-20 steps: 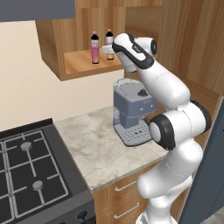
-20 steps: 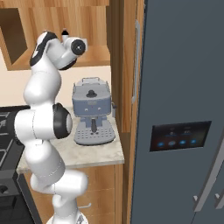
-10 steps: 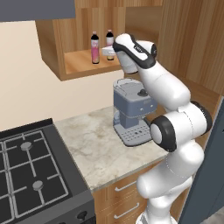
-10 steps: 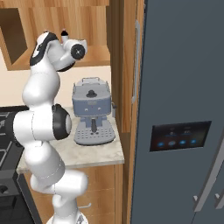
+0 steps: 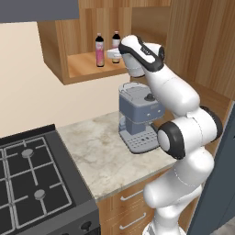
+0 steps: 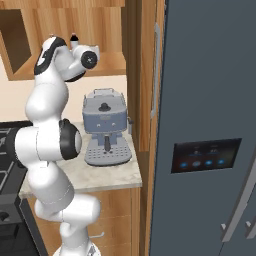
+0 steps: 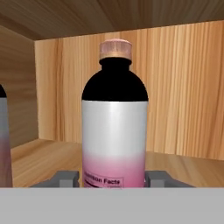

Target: Pick the bottled drink, milk, bottled drink from the counter and place them in the open cabinet.

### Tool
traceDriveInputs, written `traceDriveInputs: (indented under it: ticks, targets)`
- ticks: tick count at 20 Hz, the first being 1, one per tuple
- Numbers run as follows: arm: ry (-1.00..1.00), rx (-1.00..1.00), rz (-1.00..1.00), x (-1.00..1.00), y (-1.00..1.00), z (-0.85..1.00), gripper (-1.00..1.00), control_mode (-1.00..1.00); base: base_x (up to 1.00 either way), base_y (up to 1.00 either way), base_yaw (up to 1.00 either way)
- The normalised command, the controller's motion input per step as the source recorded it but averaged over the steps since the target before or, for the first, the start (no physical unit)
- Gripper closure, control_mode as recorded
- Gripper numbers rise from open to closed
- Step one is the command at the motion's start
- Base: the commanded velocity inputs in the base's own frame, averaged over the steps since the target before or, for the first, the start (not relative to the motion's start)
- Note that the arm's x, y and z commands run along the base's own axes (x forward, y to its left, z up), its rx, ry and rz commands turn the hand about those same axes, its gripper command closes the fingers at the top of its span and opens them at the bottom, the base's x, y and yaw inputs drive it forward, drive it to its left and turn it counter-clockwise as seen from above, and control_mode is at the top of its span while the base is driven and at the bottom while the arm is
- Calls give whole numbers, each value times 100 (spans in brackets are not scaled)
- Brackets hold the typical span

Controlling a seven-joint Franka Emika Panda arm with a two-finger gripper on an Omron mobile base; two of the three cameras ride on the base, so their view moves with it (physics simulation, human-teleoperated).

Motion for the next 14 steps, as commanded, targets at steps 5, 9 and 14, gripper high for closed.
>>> traceDriveInputs:
  ticks: [5,9,14]
  targets:
    - [0,0,0,-3,0,0,-100,-100,0,0,0]
    - [3,1,0,-27,-6,0,-100,-100,0,0,0]
    - [0,13,-2,-79,-36,3,-100,-100,0,0,0]
